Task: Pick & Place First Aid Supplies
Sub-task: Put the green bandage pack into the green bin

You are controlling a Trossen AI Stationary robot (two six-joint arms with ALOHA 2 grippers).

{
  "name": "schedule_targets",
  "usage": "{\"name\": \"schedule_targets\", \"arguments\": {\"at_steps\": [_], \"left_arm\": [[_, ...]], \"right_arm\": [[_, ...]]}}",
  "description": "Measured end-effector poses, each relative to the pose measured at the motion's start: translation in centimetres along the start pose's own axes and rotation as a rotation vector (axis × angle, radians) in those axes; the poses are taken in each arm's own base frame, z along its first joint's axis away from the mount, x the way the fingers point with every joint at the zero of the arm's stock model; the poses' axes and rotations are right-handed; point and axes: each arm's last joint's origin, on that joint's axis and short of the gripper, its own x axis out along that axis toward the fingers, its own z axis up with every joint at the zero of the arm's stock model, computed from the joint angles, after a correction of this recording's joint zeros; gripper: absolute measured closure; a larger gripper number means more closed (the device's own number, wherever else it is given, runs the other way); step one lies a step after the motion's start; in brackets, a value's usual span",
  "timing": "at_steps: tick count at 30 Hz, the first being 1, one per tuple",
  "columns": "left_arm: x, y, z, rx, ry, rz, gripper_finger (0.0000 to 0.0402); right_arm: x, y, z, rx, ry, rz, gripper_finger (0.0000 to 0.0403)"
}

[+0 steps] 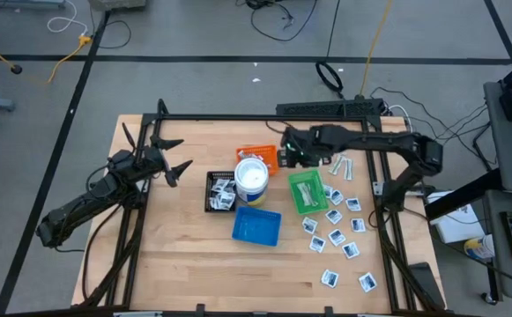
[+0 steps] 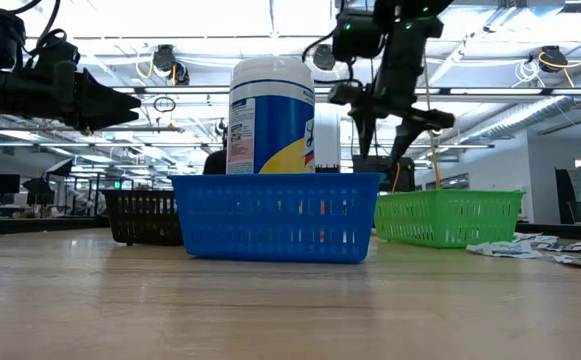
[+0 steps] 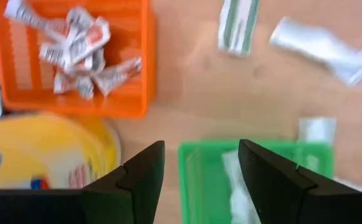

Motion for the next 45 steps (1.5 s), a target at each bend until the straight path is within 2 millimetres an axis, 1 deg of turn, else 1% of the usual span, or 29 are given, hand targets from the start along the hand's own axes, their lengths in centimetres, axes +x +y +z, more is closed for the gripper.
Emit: {"name": "schedule_targets", "arguments": {"at_steps": [9,14,17,22,24,28,32,40,45], "left_arm": [[0.0,0.0,0.0,0.001,0.000,0.000,0.0004],[0.0,0.0,0.0,0.001,0.000,0.000,0.0004],[0.0,0.0,0.0,-0.001,0.000,0.000,0.0004],[0.0,0.0,0.0,0.000,0.000,0.000,0.0004],[0.0,0.0,0.0,-0.001,0.000,0.000,0.0004],[0.0,0.0,0.0,-0.001,0.000,0.000,0.0004],[0.0,0.0,0.0,0.001,0.000,0.000,0.0004],[0.0,0.0,0.0,-0.001,0.000,0.000,0.0004],[0.0,0.0,0.0,-0.001,0.000,0.000,0.0004]], "right_arm": [[0.8,0.5,5.8,0.035,-0.043,-0.011,0.0204],[1.2,0.2,8.3,0.055,-0.018,0.005,0.0204],[1.2,-0.4,9.3,0.080,-0.021,-0.002,0.0204],[1.1,-1.1,10.0,0.079,-0.027,-0.017,0.0204],[1.5,-1.2,10.0,0.069,-0.019,-0.028,0.0204],[3.4,-1.2,10.1,0.059,0.013,-0.070,0.0204],[5.2,-0.9,10.4,0.040,0.016,-0.077,0.0204],[9.3,-1.2,10.4,0.013,0.082,-0.155,0.0204],[11.3,-1.3,10.4,0.015,0.117,-0.166,0.0204]]}}
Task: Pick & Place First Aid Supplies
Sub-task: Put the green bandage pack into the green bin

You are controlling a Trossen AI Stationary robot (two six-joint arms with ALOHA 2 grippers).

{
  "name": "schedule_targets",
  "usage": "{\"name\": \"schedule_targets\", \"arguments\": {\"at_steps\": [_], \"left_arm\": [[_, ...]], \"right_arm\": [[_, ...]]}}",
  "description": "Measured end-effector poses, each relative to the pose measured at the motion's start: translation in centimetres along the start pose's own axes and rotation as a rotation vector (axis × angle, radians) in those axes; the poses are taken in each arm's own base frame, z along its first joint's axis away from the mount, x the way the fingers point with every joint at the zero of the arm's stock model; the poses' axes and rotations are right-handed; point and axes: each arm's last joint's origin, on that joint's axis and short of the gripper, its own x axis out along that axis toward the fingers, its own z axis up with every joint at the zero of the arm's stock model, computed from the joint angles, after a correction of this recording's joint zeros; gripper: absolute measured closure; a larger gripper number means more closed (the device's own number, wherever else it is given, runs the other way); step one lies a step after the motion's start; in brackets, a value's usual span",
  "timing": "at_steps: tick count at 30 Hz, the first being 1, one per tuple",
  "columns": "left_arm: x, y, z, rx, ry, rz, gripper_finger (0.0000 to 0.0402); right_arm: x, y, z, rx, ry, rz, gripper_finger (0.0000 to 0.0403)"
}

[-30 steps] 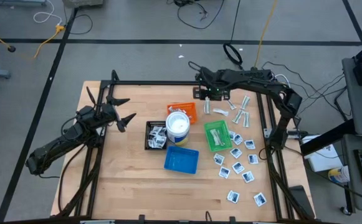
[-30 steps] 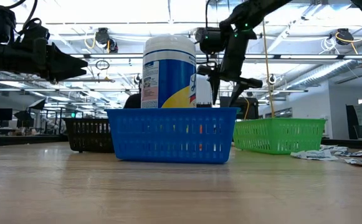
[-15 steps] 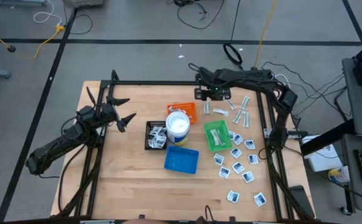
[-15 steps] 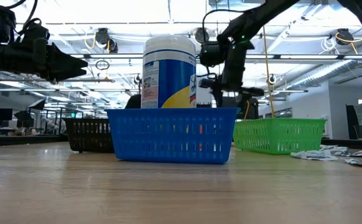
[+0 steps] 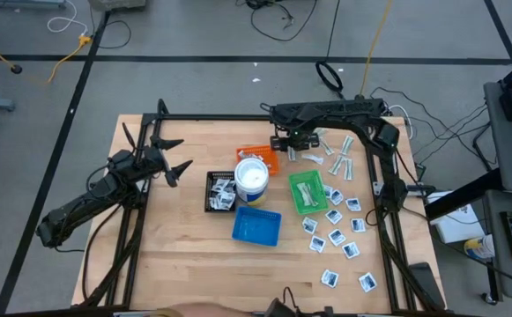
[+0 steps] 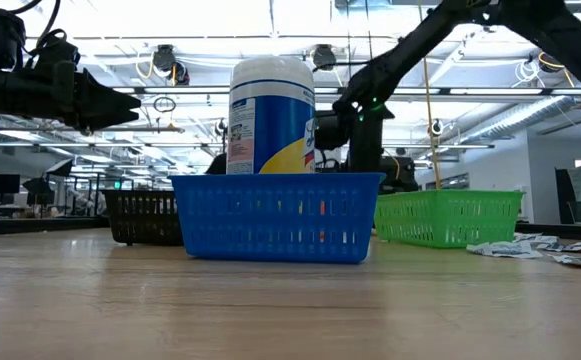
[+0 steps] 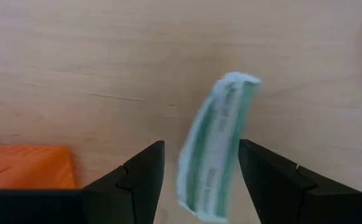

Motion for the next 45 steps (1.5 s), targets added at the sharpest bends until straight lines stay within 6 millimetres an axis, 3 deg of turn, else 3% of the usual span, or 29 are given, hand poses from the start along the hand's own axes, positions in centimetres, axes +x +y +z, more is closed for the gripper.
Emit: {"name": "schedule_targets", "arguments": {"at_steps": [9,19,24,37,45], "left_arm": [[0.0,0.0,0.0,0.002,0.000,0.000,0.0004],[0.0,0.0,0.0,0.002,0.000,0.000,0.0004],[0.0,0.0,0.0,0.002,0.000,0.000,0.0004],[0.0,0.0,0.0,0.002,0.000,0.000,0.0004],[0.0,0.0,0.0,0.000,0.000,0.000,0.0004]], "right_arm": [[0.8,0.1,0.4,0.013,0.023,0.019,0.0226],[0.8,0.0,0.5,0.004,-0.004,0.001,0.0390],[0.0,-0.2,0.4,0.005,-0.023,-0.006,0.0394],[-7.5,-0.8,-2.4,0.046,-0.073,0.065,0.0400],[-8.8,-0.3,-4.6,0.027,-0.057,0.058,0.0401]]}}
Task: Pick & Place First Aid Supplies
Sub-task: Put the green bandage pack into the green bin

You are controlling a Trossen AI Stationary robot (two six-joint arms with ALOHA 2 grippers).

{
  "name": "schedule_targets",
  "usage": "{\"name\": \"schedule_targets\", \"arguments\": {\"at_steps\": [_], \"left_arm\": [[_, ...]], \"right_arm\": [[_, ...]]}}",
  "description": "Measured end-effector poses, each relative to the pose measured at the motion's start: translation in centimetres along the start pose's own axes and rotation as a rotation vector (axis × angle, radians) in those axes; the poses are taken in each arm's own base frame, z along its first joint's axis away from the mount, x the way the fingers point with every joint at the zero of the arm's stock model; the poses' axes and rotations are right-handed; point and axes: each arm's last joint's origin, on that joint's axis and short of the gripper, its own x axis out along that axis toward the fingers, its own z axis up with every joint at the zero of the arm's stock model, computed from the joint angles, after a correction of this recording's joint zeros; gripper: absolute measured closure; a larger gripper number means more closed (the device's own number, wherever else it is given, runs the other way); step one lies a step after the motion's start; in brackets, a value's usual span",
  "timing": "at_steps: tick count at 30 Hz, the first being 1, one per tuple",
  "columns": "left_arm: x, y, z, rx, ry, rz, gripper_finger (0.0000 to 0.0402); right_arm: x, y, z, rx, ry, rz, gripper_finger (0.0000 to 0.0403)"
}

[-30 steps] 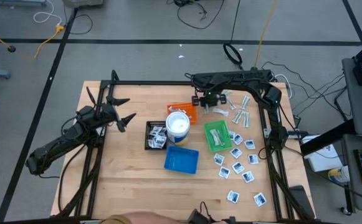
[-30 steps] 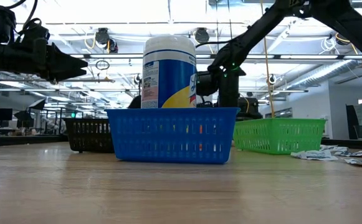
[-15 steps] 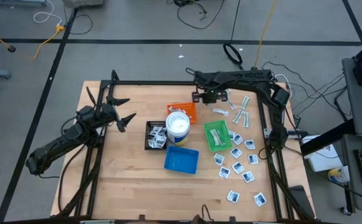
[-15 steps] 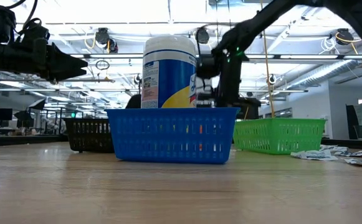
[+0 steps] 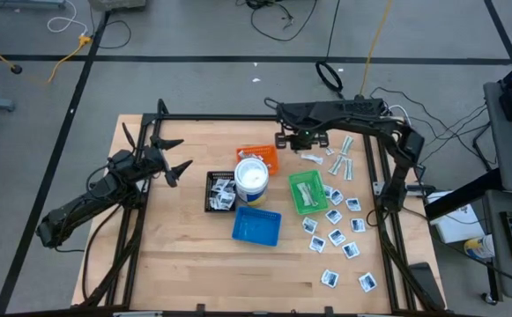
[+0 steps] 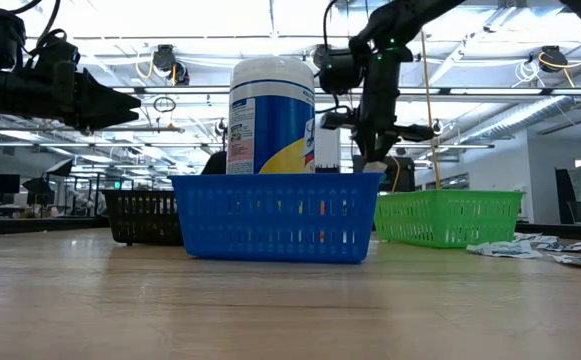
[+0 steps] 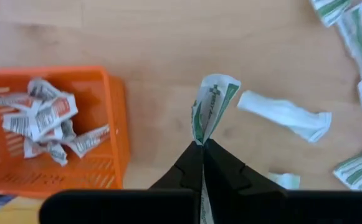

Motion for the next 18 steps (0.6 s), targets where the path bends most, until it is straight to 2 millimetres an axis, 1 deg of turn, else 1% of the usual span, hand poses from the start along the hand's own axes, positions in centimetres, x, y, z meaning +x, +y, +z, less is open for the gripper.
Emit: {"name": "schedule_targets", "arguments": {"at_steps": [3,9,12,18], "left_arm": [[0.0,0.0,0.0,0.002,0.000,0.000,0.0004],[0.0,0.0,0.0,0.001,0.000,0.000,0.0004],[0.0,0.0,0.0,0.000,0.000,0.000,0.0004],[0.0,0.0,0.0,0.002,0.000,0.000,0.0004]], "right_arm": [[0.2,0.6,-1.4,-0.011,0.013,-0.008,0.0401],[0.0,0.9,-5.5,-0.021,0.028,0.010,0.0401],[-0.1,0.5,-7.8,-0.026,0.042,0.008,0.0401],[0.3,-0.1,-11.5,-0.030,0.068,-0.007,0.0402]]}}
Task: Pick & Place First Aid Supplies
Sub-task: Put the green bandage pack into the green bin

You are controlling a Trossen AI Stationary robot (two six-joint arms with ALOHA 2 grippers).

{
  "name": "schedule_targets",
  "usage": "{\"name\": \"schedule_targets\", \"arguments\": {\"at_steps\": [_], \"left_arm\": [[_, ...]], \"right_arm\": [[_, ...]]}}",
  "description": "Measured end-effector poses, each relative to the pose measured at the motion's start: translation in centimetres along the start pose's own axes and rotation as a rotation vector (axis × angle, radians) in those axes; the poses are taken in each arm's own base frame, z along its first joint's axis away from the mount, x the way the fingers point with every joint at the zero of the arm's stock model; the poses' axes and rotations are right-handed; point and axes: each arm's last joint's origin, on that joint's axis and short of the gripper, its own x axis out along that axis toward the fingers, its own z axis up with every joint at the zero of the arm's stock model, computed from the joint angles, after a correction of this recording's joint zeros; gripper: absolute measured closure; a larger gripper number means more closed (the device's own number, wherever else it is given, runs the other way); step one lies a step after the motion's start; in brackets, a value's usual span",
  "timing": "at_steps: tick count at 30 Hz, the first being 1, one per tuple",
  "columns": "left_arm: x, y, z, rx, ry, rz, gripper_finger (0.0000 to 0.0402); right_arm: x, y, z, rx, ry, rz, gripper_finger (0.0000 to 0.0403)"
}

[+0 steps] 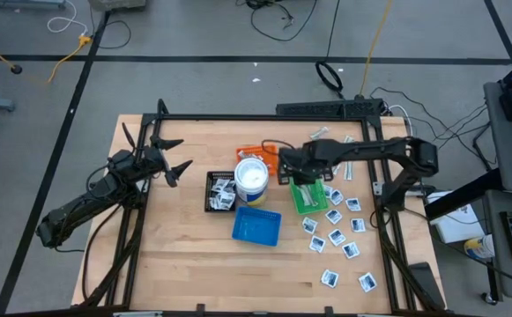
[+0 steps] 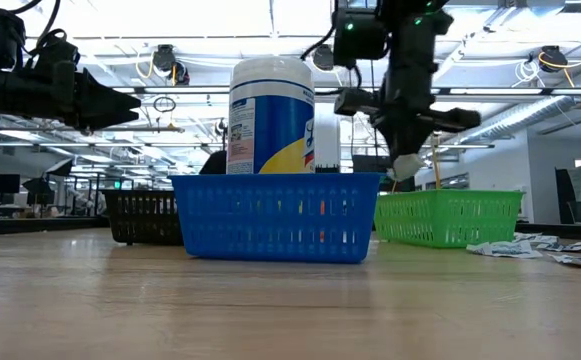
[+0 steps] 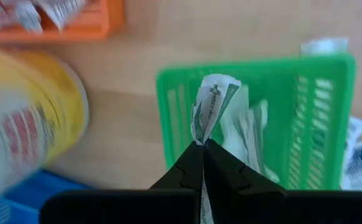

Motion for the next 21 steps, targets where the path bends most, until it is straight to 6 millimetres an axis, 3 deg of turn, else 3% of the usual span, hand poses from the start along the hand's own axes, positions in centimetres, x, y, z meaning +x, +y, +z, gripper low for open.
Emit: {"name": "schedule_targets", "arguments": {"at_steps": [9,17,21], "left_arm": [[0.0,0.0,0.0,0.000,0.000,0.000,0.0004],[0.0,0.0,0.0,0.000,0.000,0.000,0.0004],[0.0,0.0,0.0,-0.002,0.001,0.000,0.0004]], "right_arm": [[0.6,-0.9,-3.1,0.007,0.014,-0.002,0.0402],[2.3,-2.2,-3.1,-0.001,0.005,0.026,0.0401],[3.1,-3.1,-3.3,-0.010,0.018,-0.010,0.0380]]}}
